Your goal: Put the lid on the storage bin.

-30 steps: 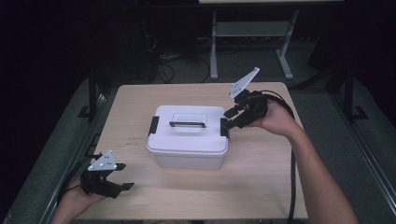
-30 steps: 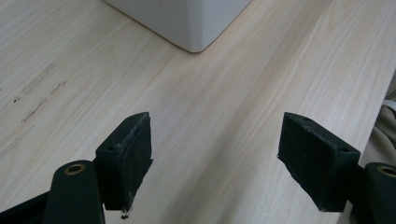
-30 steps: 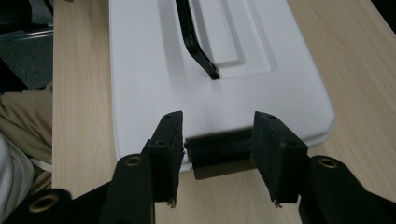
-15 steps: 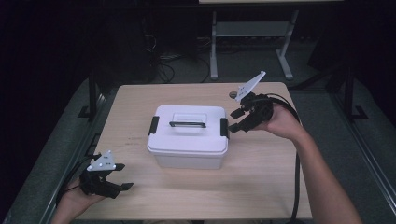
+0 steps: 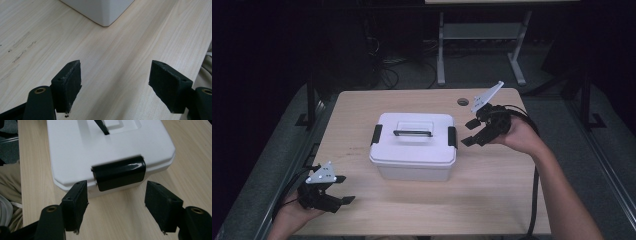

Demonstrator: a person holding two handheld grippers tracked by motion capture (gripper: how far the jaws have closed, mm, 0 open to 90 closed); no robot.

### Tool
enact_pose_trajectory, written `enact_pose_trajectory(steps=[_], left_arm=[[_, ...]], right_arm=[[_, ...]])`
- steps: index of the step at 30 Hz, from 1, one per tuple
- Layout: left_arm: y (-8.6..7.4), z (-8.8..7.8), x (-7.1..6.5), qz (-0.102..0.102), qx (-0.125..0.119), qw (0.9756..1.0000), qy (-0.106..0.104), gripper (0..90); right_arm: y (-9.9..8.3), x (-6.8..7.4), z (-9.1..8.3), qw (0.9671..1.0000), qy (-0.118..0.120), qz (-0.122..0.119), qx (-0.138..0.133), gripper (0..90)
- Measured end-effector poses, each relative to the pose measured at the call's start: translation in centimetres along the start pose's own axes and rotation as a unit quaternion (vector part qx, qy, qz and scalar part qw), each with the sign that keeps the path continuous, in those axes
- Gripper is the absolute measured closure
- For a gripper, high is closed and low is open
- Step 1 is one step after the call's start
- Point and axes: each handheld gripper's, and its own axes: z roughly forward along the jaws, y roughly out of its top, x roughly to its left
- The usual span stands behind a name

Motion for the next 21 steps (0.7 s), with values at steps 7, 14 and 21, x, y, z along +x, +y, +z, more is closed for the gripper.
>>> enact_pose_trajectory(steps=[7,14,21], left_arm=[[0.0,0.0,-0.1,-0.001,0.001,1.0,0.0,25.4],[0.1,-0.1,-0.1,-0.001,0.001,1.0,0.001,25.4],[0.1,0.0,-0.2,0.001,0.002,1.0,0.001,25.4]], right_arm=[[-0.8,-0.1,0.1,1.0,0.0,0.007,0.0,31.9],[-1.7,0.2,-0.1,1.0,-0.002,0.007,-0.003,31.4],[-2.8,0.1,-0.2,0.9999,-0.004,0.016,-0.005,31.4]])
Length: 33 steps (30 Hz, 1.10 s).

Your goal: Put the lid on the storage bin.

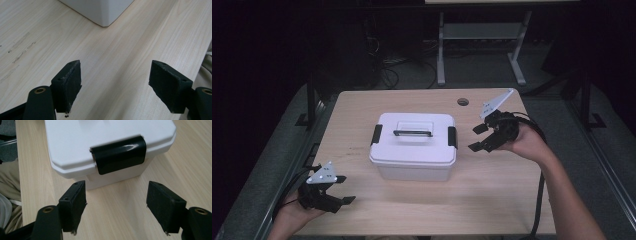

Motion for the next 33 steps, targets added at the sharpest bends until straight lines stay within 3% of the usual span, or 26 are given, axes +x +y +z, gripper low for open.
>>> enact_pose_trajectory(steps=[33], left_arm=[[0.0,0.2,0.0,-0.001,0.003,1.0,-0.001,25.4]], right_arm=[[-4.0,-0.3,0.9,0.9994,0.009,0.032,-0.003,31.3]])
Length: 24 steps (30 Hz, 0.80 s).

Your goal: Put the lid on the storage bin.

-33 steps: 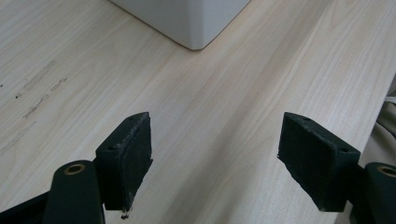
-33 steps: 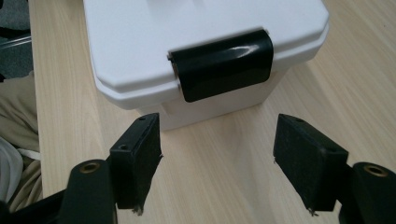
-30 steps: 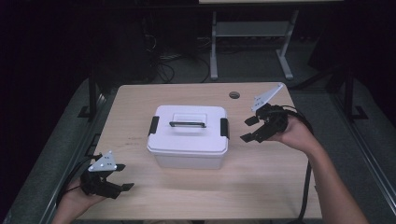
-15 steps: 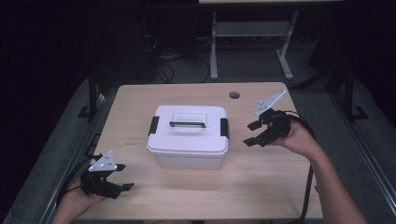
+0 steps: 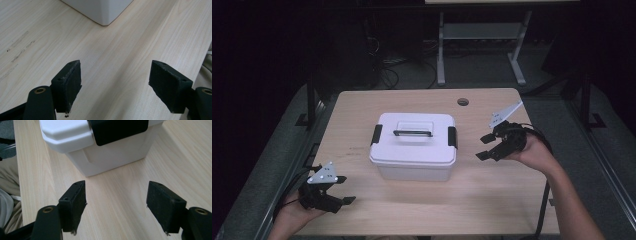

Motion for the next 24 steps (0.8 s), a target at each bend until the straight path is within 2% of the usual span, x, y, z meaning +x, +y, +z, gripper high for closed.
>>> enact_pose_trajectory(steps=[24], left_arm=[[-0.1,0.2,0.0,-0.001,0.005,1.0,-0.001,25.4]], right_arm=[[-3.2,-0.4,0.2,0.9996,0.001,0.03,-0.001,31.2]])
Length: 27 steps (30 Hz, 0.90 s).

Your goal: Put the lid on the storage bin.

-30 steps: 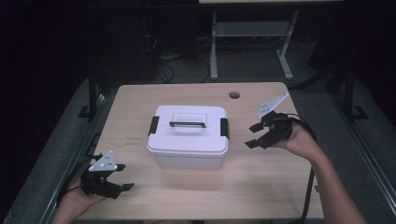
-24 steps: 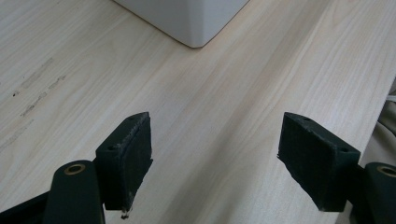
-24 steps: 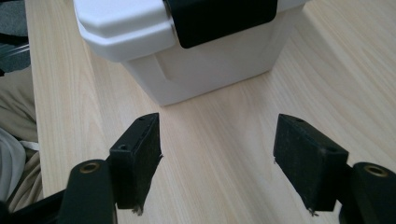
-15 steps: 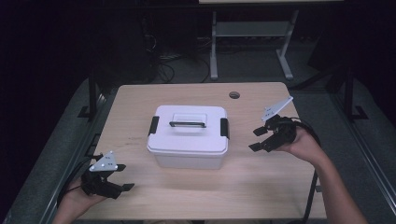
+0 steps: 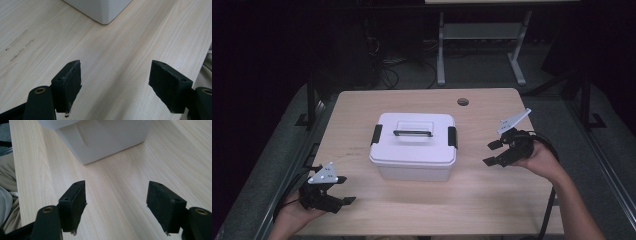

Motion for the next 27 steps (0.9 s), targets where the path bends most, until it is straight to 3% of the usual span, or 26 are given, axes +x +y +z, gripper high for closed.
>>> enact_pose_trajectory(steps=[27], left_arm=[[0.0,0.0,0.0,0.0,0.0,1.0,0.001,25.5]], right_arm=[[-3.3,0.1,0.8,0.9998,0.007,0.021,0.001,31.0]])
